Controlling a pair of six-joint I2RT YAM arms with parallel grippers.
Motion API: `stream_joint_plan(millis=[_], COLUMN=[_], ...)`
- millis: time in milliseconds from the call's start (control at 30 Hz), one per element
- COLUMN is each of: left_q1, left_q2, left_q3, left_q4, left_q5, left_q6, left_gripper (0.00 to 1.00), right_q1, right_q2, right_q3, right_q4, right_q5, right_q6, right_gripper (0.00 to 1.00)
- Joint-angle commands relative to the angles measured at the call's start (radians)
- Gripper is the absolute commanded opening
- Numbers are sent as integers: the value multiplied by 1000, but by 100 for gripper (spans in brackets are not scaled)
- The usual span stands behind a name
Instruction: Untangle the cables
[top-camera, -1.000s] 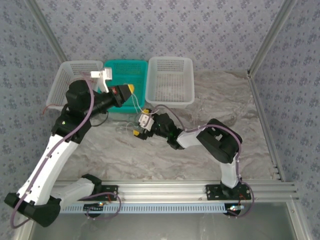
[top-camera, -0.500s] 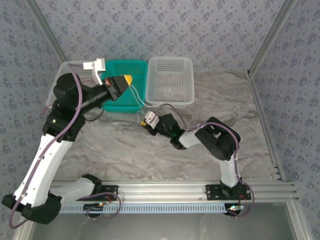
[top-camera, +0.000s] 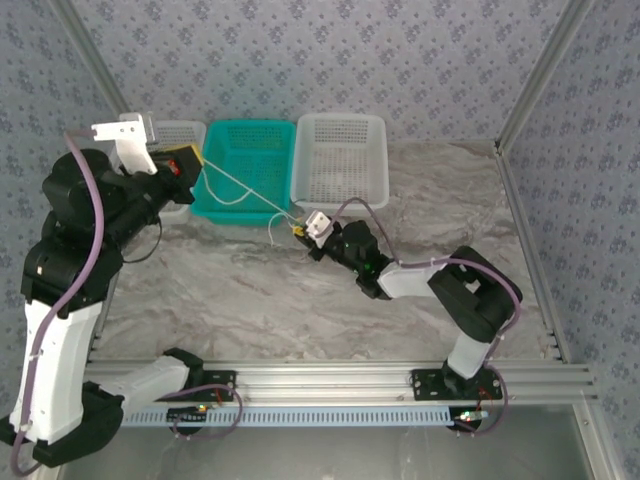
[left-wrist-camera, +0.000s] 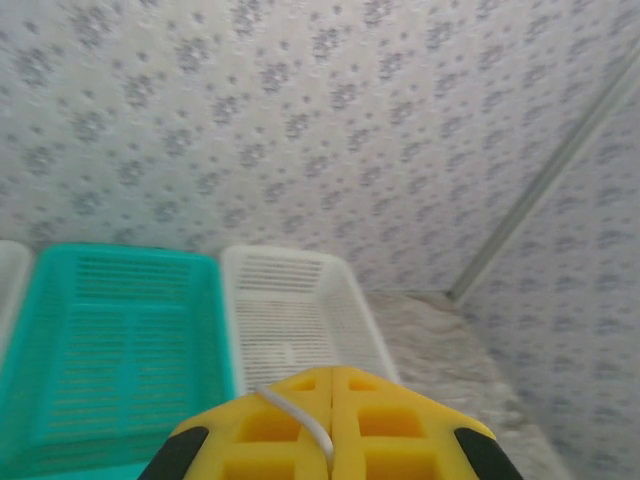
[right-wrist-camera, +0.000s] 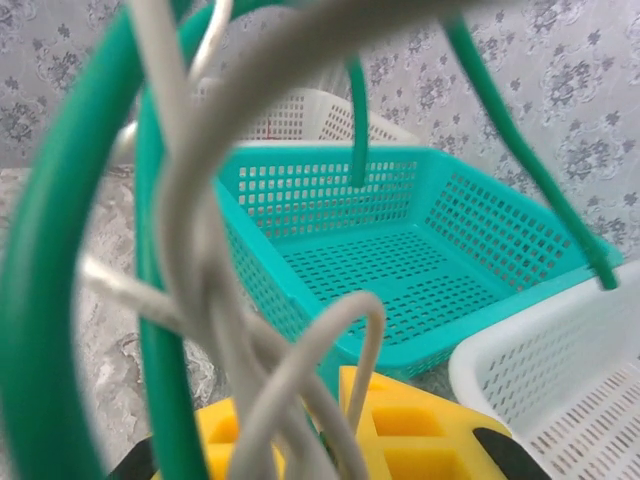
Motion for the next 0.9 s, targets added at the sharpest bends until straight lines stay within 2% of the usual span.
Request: stream_joint_plan(millis=[0,100,133,233,300,367,433,600,733,867], left_q1=[24,62,98,271,357,416,447,512,610,633], left_q2=[41,163,206,335,423,518,577,654,655,649], left_q3=[216,376,419,529,608,702,755,865,845,810], left_q4=[106,21,2,-14,-10,3,33,75,129,175], left_q5=[-198,-173,-132,84,200,335,396,421,482,537], left_q6=[154,174,165,60,-9,-72,-126,-182,-242,-263], left_gripper=[0,0,0,0,0,0,0,0,0,0], right_q1=[-34,-36,-34,-33,-19,-11,-8,31,93,161], right_q2=[-24,-81,-102,-155,-183,-208,-213,-211,-194,-144], right_q3=[-65,-90,-102,-153,-187,-236,-259,-318,-402,-431], right_q4=[-332,-457,-496,-568,-600,-602,-631,-682,-635,-613], right_q5=[80,116,132,155,192,211,224,243,318,412], right_q6=[-3,24,41,129,167,210,248,368,509,579], right_gripper=[3,3,4,5,5,5,5,6,9,13])
